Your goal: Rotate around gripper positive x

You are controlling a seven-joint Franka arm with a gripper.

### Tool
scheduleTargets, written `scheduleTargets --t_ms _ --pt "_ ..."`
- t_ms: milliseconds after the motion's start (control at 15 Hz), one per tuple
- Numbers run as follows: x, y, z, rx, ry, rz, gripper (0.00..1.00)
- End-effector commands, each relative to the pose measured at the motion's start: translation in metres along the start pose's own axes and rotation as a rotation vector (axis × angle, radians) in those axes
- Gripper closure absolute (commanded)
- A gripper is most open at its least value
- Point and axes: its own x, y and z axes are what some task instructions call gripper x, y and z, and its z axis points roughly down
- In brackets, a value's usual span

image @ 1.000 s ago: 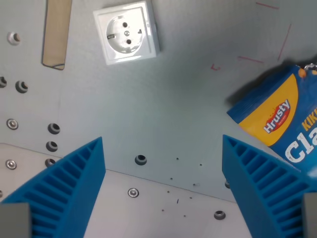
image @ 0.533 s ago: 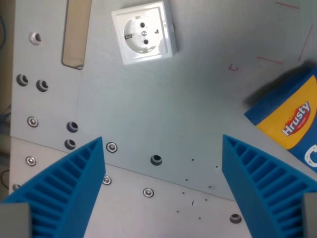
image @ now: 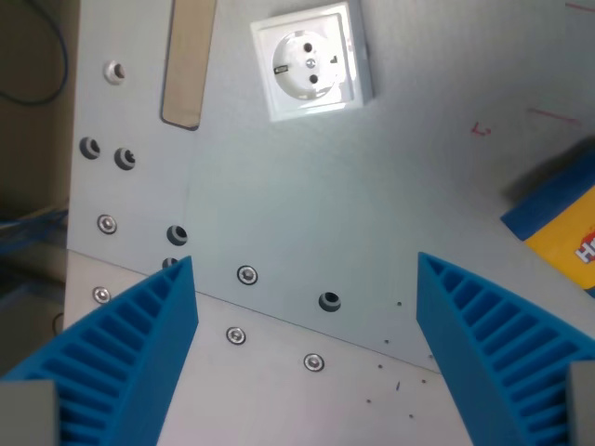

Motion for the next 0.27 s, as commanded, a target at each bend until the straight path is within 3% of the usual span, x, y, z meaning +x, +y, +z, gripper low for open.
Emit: scheduleTargets --t_ms 67,267 --pt "0.0036 0.0048 -0.0060 0.250 -0.035 -0.020 0.00" --pt "0.0036 0.0048 -0.0060 0.290 -0.035 -0.019 0.00"
